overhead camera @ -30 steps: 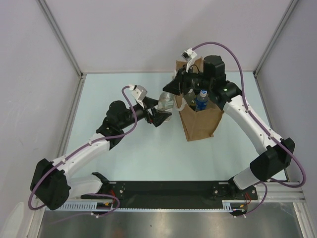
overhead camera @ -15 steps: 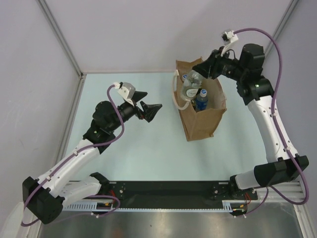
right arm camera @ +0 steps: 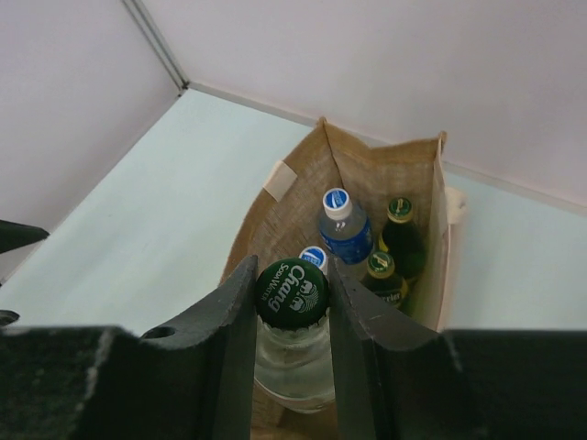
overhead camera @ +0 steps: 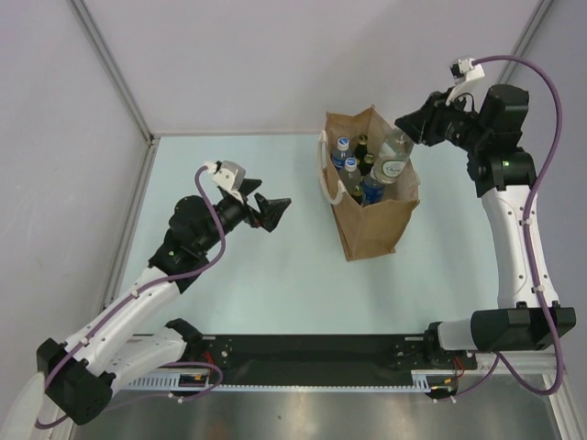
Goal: Place the beverage into the canvas bag
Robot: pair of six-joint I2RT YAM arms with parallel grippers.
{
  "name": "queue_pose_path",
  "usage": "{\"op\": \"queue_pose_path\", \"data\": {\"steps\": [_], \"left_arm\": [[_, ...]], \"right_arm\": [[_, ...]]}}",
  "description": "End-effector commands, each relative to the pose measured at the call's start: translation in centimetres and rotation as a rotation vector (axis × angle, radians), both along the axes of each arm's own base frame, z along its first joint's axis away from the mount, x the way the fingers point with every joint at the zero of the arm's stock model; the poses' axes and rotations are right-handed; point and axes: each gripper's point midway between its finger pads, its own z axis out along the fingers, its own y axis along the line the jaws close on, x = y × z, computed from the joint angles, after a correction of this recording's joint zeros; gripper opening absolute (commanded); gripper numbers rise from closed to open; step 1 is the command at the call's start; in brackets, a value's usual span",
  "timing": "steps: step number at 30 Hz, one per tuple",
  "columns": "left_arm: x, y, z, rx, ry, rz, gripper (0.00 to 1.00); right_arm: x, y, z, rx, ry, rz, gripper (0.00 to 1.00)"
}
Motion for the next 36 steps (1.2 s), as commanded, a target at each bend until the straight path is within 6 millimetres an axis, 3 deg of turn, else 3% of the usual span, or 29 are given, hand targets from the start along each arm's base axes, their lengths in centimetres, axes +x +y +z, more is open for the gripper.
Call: {"op": "queue_pose_path", "data": {"steps": [1,13,23,29,36], "left_arm": [[0.0,0.8,0.2,0.003,-0.019,0.028,1.00],[-0.3,1.3,-1.2,0.001,0.009,0.041,1.00],[-0.4,1.8,-1.8,-0.006,0.023,0.059,1.00],[-0.6,2.1,-2.4,-0.007,0.038,0.068,1.00],[-0.7,2.5,-3.0,-0.003,0.053,0.077,1.00]], "right_arm": [[-1.4,-0.4,2.5,-0.045,-0.140,-0.001,0.00],[-1.0,-1.4,-5.0,-0.168,-0.036,-0.006,0.00],[-0.6,0.5,-11.7,-0.278,0.005,0.070,0.00],[-0.7,0.9,-16.7,-0.329,0.063,0.141,0.00],[-0.9,1.2,-20.8,-0.378,0.124,0.223,0.01]]}}
